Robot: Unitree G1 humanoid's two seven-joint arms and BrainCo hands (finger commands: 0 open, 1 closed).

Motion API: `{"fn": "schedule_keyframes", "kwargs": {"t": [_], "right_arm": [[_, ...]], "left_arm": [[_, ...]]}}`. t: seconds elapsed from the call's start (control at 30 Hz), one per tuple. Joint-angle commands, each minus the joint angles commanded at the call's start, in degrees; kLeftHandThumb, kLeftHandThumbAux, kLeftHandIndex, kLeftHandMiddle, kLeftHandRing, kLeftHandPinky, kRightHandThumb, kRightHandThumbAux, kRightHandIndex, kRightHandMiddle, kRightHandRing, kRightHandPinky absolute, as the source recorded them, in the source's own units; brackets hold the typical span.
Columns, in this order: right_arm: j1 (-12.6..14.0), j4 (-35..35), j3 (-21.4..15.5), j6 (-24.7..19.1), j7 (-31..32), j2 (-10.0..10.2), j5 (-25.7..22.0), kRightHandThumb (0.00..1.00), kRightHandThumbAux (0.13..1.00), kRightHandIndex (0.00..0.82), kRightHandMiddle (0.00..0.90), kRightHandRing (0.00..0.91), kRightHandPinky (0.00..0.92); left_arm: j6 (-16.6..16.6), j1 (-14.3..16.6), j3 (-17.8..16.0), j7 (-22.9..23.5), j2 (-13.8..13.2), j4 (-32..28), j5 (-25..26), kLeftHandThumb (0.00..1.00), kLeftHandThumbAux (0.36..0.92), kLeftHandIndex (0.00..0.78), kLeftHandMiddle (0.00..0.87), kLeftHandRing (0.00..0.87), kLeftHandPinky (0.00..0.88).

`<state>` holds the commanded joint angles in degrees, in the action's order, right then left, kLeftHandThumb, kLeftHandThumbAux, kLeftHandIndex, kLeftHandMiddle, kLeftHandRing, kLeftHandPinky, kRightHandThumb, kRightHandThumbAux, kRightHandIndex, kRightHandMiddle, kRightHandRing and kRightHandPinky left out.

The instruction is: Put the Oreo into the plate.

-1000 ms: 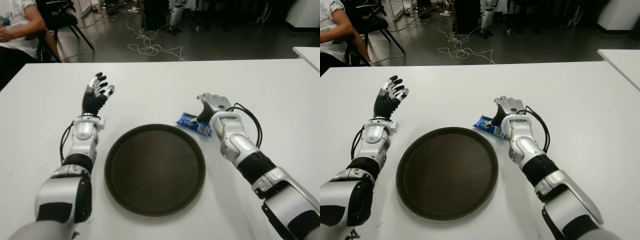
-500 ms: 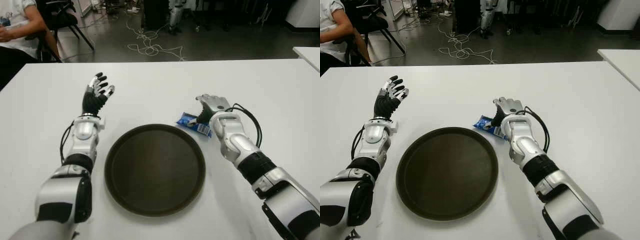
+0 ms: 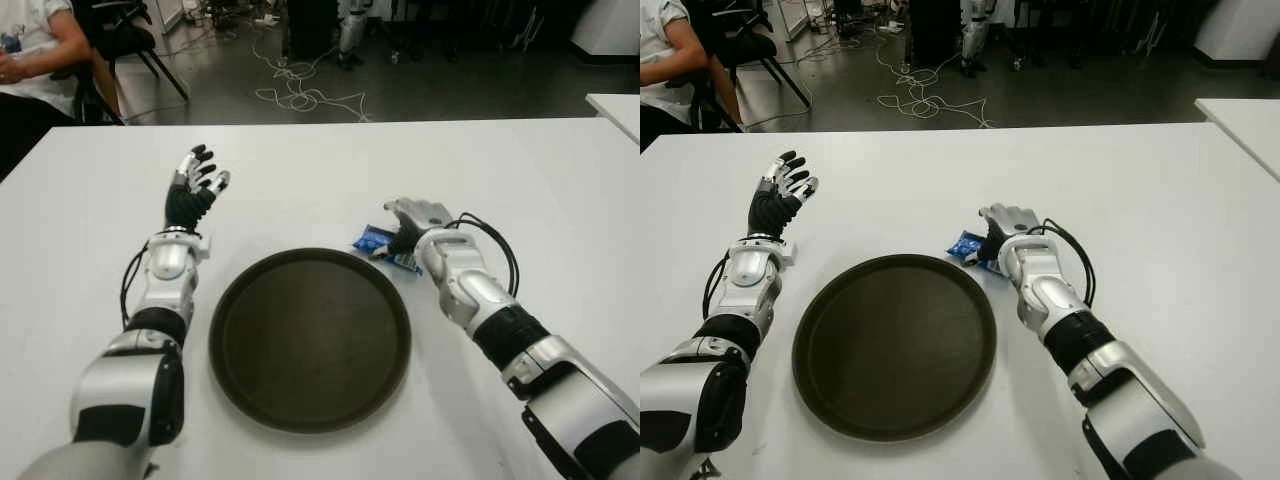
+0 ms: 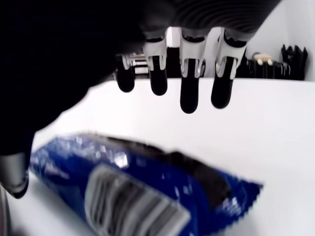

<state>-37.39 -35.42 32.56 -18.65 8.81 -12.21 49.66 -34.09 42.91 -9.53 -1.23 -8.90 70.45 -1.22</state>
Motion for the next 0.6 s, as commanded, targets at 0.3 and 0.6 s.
{"fn": "schedule_keyframes", "kwargs": {"t": [0.3,0.6], "right_arm": [[0.22,-1.30,-0.07,1.13,-1.03,0.38,-0.90,0.000,0.516,0.145,0.163,0.200,0.244],[0.12,-2.59,0.23,1.68,-2.72,0.60,-1.10,0.000,0.517,0.163,0.181,0.213,0.252]], "left_arm": [[0.02,-0.02,-0.39,0.57,0.04,0.08,0.54,0.061,0.657,0.114,0.162,0.127,0.108],[0.17,0.00,-0.38,0.47,-0.06,0.15,0.49,0.073,0.655,0.121,0.173,0.137,0.113]]}}
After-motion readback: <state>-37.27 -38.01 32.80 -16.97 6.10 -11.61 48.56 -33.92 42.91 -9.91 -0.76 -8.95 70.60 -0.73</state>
